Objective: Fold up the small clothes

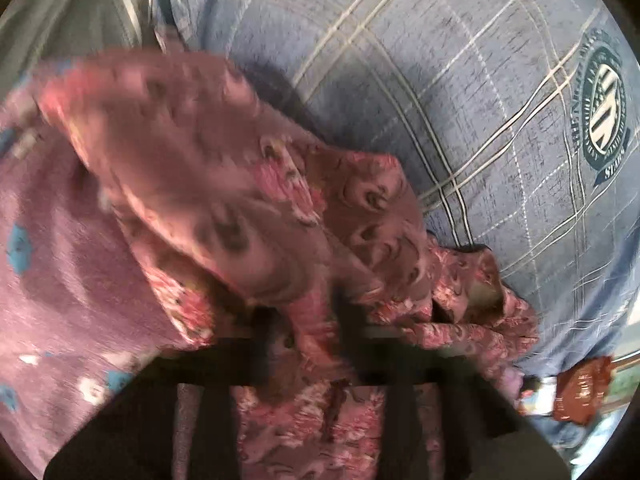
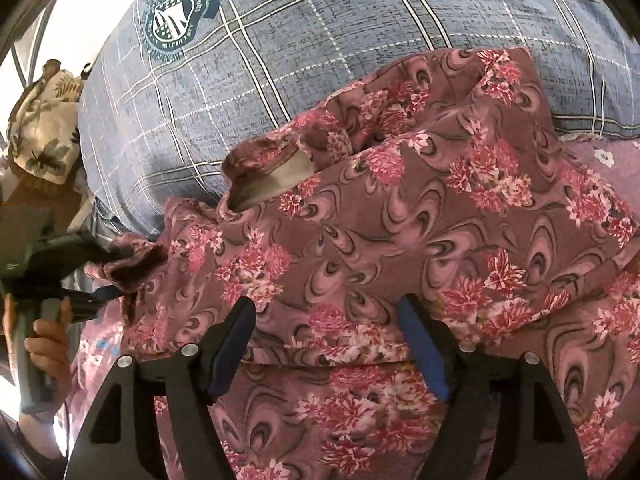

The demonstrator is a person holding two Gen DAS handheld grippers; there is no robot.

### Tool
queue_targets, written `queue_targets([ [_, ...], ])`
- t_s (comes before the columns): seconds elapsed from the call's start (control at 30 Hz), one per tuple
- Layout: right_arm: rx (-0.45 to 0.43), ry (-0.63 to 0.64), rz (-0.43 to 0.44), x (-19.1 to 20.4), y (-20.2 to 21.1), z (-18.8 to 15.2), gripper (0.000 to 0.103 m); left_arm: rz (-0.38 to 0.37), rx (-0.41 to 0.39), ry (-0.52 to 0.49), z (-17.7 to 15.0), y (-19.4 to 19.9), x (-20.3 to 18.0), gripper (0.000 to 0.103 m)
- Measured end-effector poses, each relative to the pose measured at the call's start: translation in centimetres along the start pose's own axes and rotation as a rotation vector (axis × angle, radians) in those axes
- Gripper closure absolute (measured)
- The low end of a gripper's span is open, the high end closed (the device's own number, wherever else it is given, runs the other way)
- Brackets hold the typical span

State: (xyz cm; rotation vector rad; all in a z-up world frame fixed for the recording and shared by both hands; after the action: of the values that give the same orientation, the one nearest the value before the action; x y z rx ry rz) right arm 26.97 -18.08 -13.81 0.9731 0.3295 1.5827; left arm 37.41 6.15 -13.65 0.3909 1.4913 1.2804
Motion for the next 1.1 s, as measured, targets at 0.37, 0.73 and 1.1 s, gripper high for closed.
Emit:
queue_targets([
  [0.37, -0.008, -0.058, 0.068, -0.8, 0.7, 0.0, 0.026, -0.245, -0.051, -0.006, -3.8, 5.3, -7.6, 0.099],
  [0.73, 0.01, -0.336, 0.423, -1.5, 4.7, 2.8, 0.025, -0.323, 0.113, -0.011, -12.5, 0.7, -14.0, 0.099],
  [1.1, 0.046, -0.479, 0.406, -4.9, 4.1, 0.7, 0.027, -0.389, 0.219, -0.018, -17.1, -1.8, -13.4, 0.079],
])
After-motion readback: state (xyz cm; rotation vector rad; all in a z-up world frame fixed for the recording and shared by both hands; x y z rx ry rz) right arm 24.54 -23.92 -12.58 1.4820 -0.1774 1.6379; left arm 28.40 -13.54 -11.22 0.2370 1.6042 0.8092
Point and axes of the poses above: each gripper's, at about its wrist camera, not at the fingertips, and y roughly against the way its jaws point, x to its left, z to its top, the point moved 10 cm from there along -y, roughly the way its jaws point, and after that the axes turned 5 degrees about y, right-handed, at the moved point
